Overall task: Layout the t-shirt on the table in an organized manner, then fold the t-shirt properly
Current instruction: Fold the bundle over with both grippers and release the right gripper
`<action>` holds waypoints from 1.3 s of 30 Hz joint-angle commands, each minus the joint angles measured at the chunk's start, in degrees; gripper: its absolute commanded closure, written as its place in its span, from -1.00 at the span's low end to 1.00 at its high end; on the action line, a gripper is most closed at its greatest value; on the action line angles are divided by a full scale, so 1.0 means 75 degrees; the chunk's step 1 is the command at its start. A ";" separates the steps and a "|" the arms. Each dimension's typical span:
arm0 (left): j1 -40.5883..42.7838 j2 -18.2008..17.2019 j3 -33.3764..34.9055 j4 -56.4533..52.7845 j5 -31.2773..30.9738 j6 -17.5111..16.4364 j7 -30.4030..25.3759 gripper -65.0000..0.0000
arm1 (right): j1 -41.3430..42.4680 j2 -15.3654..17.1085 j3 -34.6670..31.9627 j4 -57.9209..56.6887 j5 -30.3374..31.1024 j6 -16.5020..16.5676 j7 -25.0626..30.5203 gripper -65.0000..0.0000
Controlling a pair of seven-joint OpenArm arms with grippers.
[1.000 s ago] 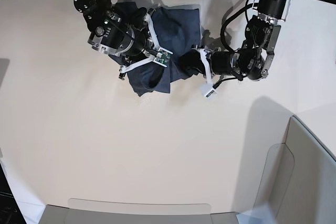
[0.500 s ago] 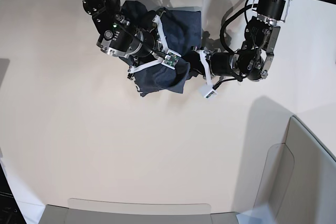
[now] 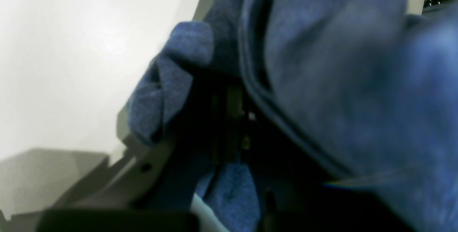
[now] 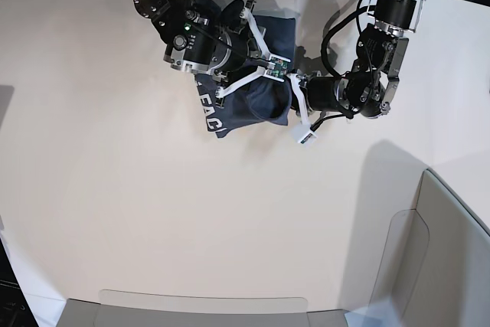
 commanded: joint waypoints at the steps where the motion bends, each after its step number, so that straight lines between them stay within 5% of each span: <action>1: -0.0073 -0.0059 0.0011 0.0020 0.0364 0.0137 0.0097 0.99 | 0.0123 -0.0061 -0.0008 0.0126 0.0087 0.0016 -0.0014 0.22; 10: -0.0073 -0.0059 0.0011 0.0020 0.0376 0.0137 0.0085 0.99 | 0.0381 -0.0073 0.0027 0.0677 0.0122 0.0016 -0.0002 0.05; 19: -0.0073 -0.0059 0.0011 0.0020 0.0376 0.0137 0.0085 0.99 | 0.0908 -0.0600 0.0297 0.0677 0.0509 0.0016 0.0033 0.05; 24: -0.0073 -0.0071 0.0011 0.0020 0.0376 0.0137 0.0085 0.99 | 0.1025 -0.0600 0.2547 0.0748 0.0567 0.0016 0.0572 0.16; 29: -0.0026 -0.0071 0.0011 0.0020 0.0376 0.0137 -0.0068 0.99 | 0.0908 -0.0636 0.5407 0.0748 0.0872 0.0016 0.0642 1.00; 34: -0.0014 -0.0036 0.0011 0.0008 0.0646 0.0137 -0.0068 0.99 | 0.0357 -0.0929 0.7377 0.0630 0.0942 0.0016 0.0900 1.00; 39: -0.0014 0.0187 0.0011 0.0008 0.1537 0.0137 -0.0068 0.99 | -0.0264 -0.0870 0.7576 0.0138 0.0931 0.0016 0.0924 1.00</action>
